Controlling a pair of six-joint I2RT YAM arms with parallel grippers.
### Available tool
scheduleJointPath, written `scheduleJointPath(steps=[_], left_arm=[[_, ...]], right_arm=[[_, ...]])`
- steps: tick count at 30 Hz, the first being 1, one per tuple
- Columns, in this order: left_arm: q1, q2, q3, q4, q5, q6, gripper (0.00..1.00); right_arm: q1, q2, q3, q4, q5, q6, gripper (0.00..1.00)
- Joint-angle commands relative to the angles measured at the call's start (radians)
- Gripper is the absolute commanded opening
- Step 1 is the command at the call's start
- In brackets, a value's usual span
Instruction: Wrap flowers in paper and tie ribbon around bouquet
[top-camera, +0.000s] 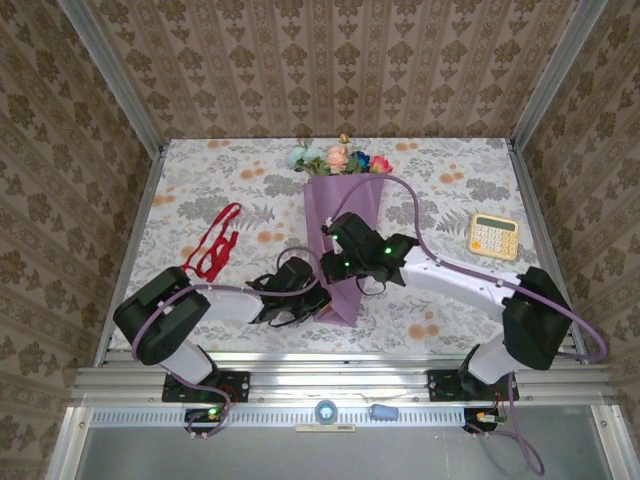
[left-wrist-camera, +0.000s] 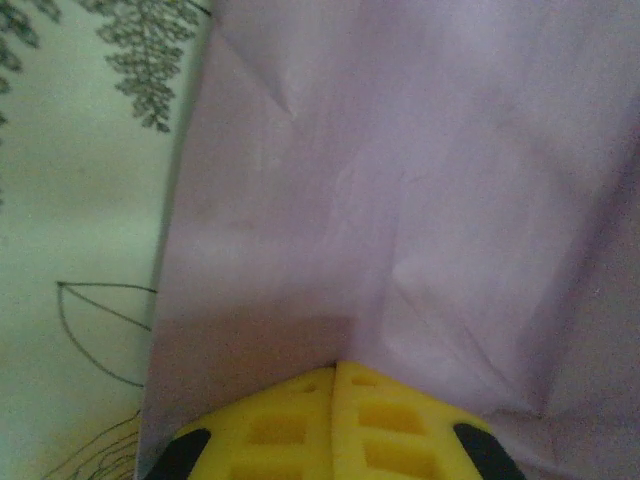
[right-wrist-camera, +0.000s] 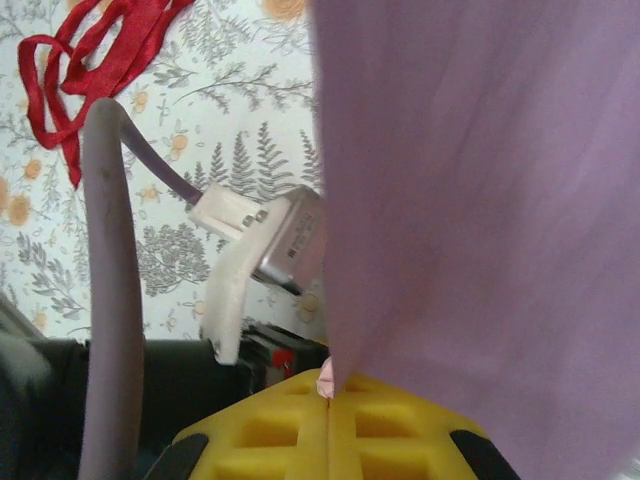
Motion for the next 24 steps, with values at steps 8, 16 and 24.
scheduleJointPath(steps=[8, 16, 24], left_arm=[[-0.058, -0.143, -0.084, -0.017, -0.213, -0.045, 0.03], [-0.064, -0.460, -0.132, -0.341, -0.278, -0.176, 0.02], [-0.060, -0.456, -0.253, -0.264, -0.280, -0.288, 0.00]], right_arm=[[-0.040, 0.142, 0.048, 0.160, -0.184, 0.089, 0.00], [-0.047, 0.176, 0.061, 0.180, -0.216, 0.098, 0.00], [-0.046, 0.214, 0.084, 0.200, -0.264, 0.104, 0.00]])
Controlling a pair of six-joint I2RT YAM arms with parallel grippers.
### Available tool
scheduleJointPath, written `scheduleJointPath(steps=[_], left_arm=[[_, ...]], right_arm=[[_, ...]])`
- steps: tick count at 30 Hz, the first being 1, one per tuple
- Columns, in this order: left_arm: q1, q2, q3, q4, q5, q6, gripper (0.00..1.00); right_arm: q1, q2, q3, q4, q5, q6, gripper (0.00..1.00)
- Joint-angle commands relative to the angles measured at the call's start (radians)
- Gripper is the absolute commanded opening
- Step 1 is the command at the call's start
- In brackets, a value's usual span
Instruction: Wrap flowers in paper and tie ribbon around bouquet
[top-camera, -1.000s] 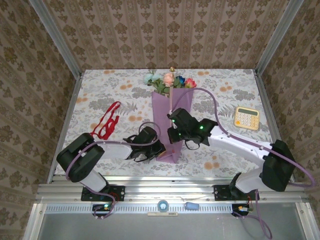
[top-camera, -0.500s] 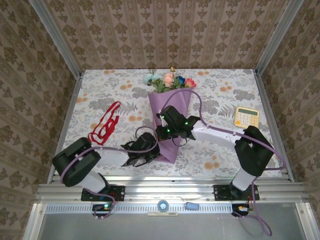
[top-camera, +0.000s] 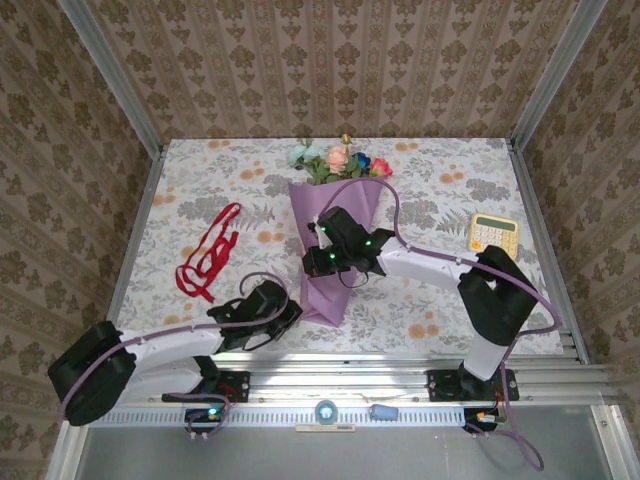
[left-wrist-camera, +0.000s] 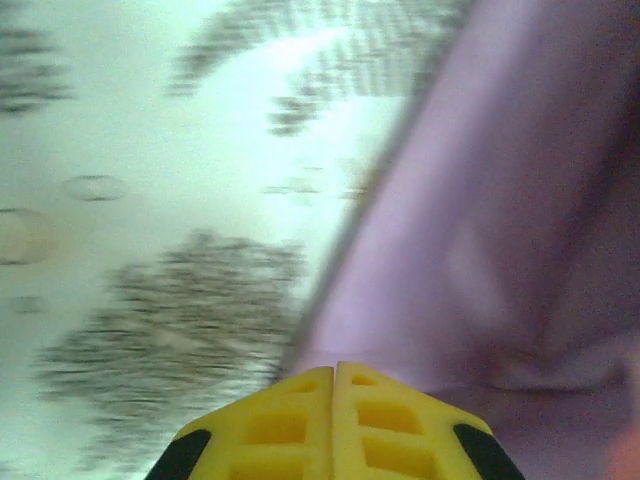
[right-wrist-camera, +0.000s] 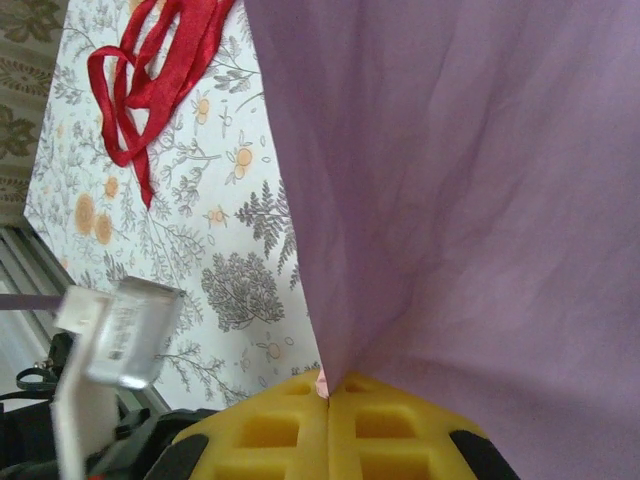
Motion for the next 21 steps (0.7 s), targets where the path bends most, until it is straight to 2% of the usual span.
scheduleJointPath(steps=[1, 5, 10, 21], left_arm=[[0.001, 0.035, -0.024, -0.005, -0.039, -0.066, 0.00], [0.003, 0.117, -0.053, 0.123, -0.043, -0.071, 0.00], [-0.005, 0.177, -0.037, 0.137, -0.026, -0.063, 0.00], [-0.008, 0.175, -0.033, 0.113, -0.028, -0.050, 0.00]], right_arm=[[-0.001, 0.029, 0.035, 0.031, -0.048, 0.011, 0.00], [0.004, 0.062, 0.049, 0.043, -0.083, 0.020, 0.00], [0.013, 0.119, 0.084, 0.057, -0.134, 0.026, 0.00], [0.020, 0.231, 0.128, 0.098, -0.162, 0.057, 0.00]])
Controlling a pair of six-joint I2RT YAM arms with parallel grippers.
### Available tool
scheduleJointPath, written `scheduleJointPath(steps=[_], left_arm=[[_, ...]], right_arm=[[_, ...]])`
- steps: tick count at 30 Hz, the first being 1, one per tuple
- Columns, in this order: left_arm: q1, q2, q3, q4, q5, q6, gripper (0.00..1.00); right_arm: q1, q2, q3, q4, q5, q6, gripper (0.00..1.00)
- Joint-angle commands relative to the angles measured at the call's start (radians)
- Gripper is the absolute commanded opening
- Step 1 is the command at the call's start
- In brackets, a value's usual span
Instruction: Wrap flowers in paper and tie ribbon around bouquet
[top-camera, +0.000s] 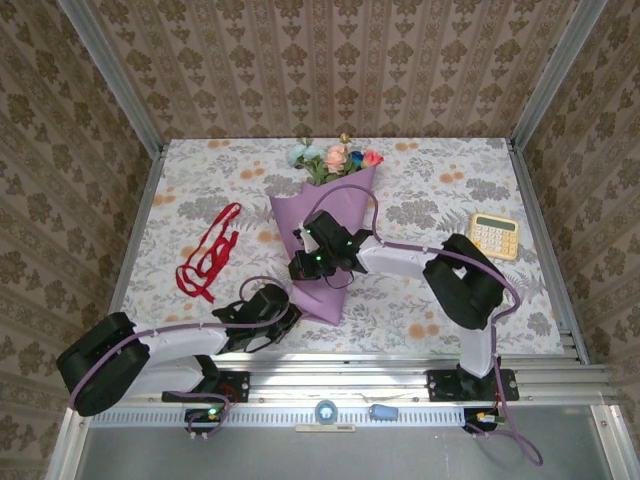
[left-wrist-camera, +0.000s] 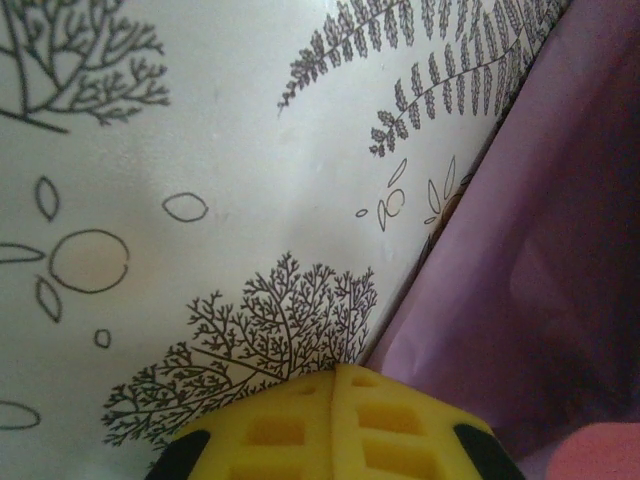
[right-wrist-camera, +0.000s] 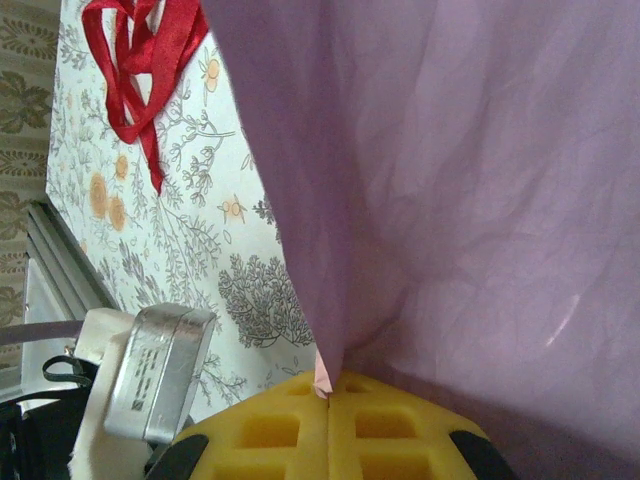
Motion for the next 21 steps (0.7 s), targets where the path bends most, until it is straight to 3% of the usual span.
scheduleJointPath(steps=[1, 13, 21], left_arm=[[-0.008, 0.087, -0.011, 0.033, -0.018, -0.005, 0.00], [-0.009, 0.060, 0.004, 0.006, -0.014, 0.033, 0.00], [-0.036, -0.239, 0.137, -0.451, -0.057, 0.045, 0.11]], right_arm=[[0.006, 0.049, 0.045, 0.030, -0.033, 0.018, 0.00], [0.007, 0.149, 0.059, 0.042, -0.041, 0.027, 0.00], [0.007, 0.185, 0.055, 0.031, -0.047, 0.026, 0.00]])
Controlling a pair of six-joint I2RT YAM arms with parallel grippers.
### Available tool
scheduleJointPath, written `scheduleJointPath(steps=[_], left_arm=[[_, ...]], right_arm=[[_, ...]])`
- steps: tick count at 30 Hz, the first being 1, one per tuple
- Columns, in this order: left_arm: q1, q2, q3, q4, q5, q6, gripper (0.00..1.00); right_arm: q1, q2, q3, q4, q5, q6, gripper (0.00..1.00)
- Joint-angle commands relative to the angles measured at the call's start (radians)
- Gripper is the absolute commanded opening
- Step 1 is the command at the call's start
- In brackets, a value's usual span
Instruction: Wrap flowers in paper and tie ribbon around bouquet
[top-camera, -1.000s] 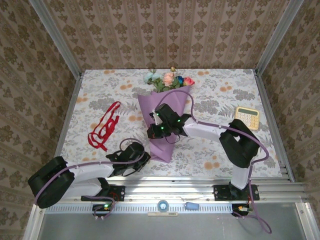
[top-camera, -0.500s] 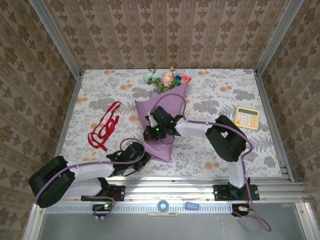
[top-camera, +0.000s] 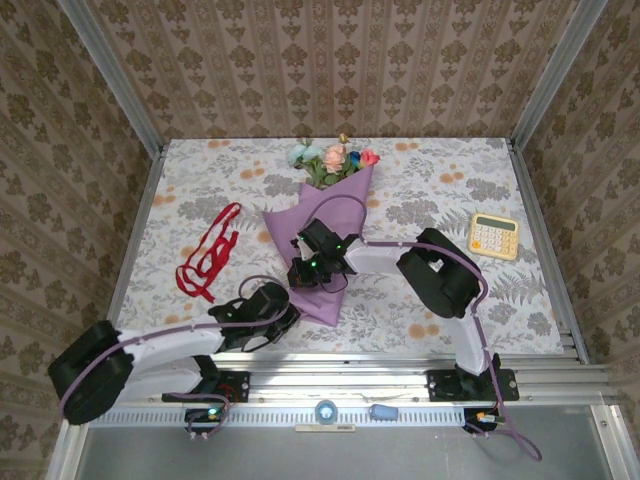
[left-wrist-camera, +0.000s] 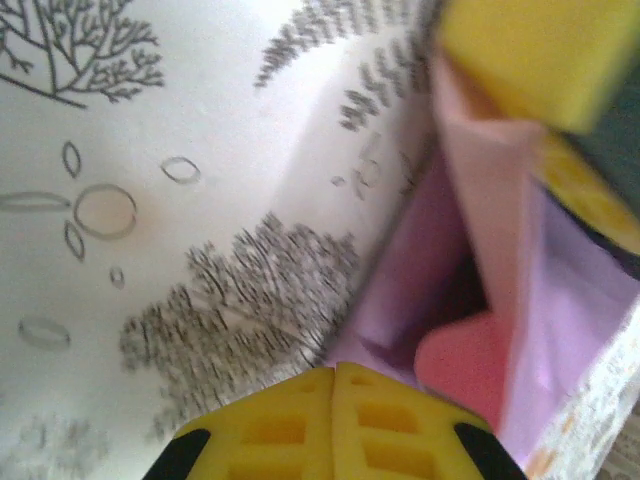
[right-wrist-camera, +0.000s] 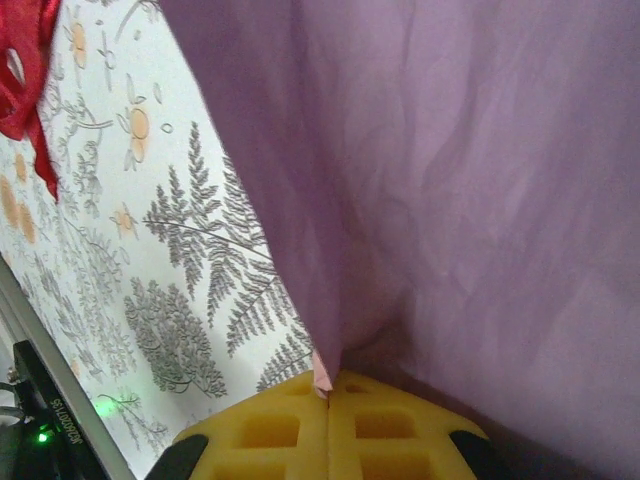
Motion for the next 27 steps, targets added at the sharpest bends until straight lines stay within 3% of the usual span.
scheduleJointPath(steps=[1, 6, 10, 13, 19, 27], left_arm=[[-0.012, -0.127, 0.071, -0.257, -0.041, 0.012, 0.12], [-0.005, -0.220, 0.128, -0.328, -0.076, 0.013, 0.18], [0.027, -0.144, 0.133, -0.191, -0.047, 0.032, 0.18], [0.043, -0.065, 0.136, -0.098, -0.031, 0.051, 0.15], [0.053, 0.043, 0.153, 0.020, -0.006, 0.106, 0.13], [0.053, 0.108, 0.199, 0.053, -0.010, 0.157, 0.13]], right_arm=[[0.007, 0.027, 0.010, 0.009, -0.028, 0.005, 0.01], [0.006, 0.044, 0.010, -0.001, -0.036, 0.008, 0.17], [0.007, 0.050, 0.013, -0.011, -0.043, 0.020, 0.37], [0.006, 0.047, 0.011, -0.014, -0.054, 0.031, 0.45], [0.003, 0.056, 0.022, -0.010, -0.120, 0.086, 0.51], [0.001, 0.074, 0.048, -0.055, -0.159, 0.099, 0.52]])
